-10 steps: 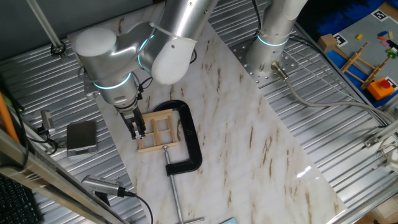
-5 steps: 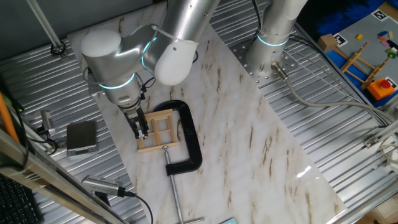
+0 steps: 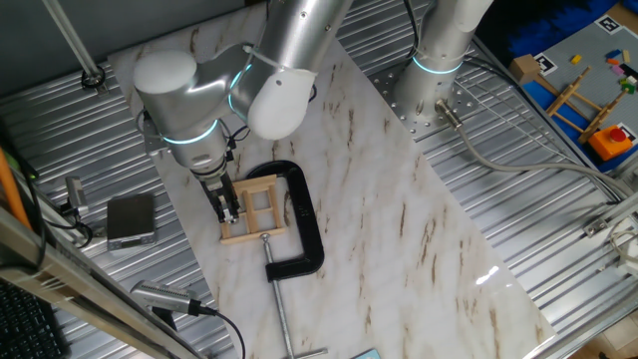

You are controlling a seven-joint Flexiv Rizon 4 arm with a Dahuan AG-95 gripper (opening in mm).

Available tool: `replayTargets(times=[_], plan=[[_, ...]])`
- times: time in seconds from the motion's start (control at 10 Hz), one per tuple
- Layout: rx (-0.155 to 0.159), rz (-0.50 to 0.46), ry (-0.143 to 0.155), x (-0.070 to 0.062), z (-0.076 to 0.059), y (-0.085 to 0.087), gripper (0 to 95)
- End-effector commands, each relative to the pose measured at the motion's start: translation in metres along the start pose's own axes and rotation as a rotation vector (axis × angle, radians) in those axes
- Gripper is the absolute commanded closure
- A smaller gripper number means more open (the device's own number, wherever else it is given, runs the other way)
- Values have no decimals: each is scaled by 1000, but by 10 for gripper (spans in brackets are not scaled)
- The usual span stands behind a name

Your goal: Close a sliding window

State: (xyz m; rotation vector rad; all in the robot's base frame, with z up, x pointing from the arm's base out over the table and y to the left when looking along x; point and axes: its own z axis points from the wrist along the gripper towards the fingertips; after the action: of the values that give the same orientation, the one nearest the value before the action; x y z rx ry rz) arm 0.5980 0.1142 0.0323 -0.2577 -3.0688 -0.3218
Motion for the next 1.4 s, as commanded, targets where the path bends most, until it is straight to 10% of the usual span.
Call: replayTargets(times=[0.1,0.4,1.4], plan=[[-42,-19,-5,0,-1,0,380],[-73,-38,-25,1,-2,1,0],[-112,-39,-32,-3,-10,13,0]])
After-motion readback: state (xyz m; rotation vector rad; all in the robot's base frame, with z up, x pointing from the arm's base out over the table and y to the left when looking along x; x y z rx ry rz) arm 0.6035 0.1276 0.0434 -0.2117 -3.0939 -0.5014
